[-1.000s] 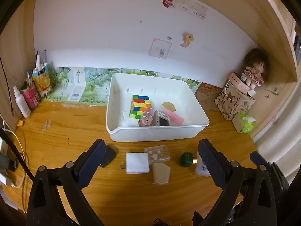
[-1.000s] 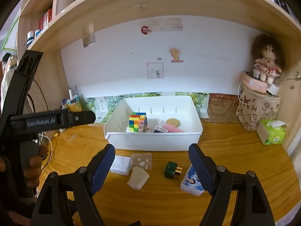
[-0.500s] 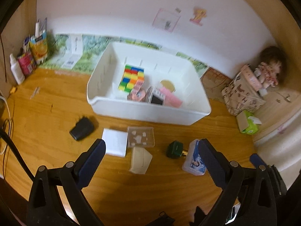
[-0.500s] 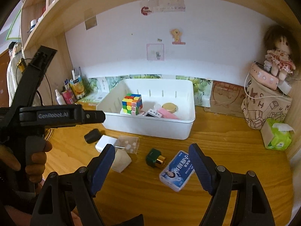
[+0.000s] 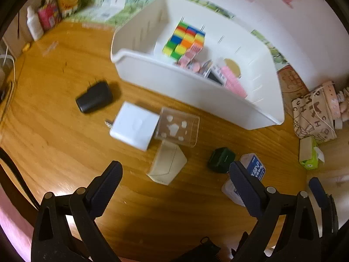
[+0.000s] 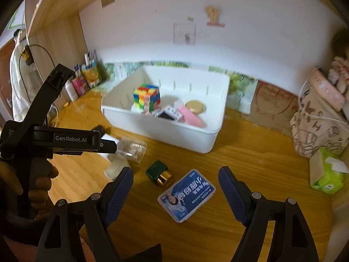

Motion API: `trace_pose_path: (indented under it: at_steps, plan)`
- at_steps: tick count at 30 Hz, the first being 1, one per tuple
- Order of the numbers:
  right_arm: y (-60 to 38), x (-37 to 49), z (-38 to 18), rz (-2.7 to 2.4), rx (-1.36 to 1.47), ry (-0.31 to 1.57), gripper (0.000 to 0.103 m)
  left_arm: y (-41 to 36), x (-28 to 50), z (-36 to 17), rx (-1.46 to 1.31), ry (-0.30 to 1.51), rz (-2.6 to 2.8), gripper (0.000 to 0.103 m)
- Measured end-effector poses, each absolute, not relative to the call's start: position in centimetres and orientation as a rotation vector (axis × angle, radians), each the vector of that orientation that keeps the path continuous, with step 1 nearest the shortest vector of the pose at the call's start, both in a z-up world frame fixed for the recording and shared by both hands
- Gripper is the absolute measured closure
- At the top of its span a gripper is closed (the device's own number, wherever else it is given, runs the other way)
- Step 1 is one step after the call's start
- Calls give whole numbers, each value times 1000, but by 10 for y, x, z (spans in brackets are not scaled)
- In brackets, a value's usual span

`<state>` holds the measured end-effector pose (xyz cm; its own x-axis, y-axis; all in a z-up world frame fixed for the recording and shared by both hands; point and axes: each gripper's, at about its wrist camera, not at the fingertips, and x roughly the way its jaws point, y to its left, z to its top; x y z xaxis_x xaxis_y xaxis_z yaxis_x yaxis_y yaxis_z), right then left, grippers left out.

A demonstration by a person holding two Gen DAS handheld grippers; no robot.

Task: Organize rigid objects
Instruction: 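Move the left tool toward the beige wedge while the right tool approaches the blue floss box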

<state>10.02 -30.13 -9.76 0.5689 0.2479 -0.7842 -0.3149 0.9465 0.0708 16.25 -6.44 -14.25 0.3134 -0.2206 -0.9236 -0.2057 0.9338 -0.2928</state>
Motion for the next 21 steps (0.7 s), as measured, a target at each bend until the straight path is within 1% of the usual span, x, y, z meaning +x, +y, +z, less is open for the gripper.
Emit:
trace_pose_path:
  at_steps: [5, 9, 16, 21]
  plan:
    - [-307, 116, -119, 362, -97, 1022, 22, -73, 168, -163, -434, 1334, 38, 4]
    - [-313, 129, -132, 369, -91, 1079, 22, -82, 173, -180, -436, 1400, 60, 4]
    - [-319, 148, -158, 377, -7, 1214, 22, -85, 184, -191, -408, 1450, 99, 5]
    - [-317, 153, -170, 371, 22, 1269, 22, -89, 196, -196, -384, 1469, 108, 5]
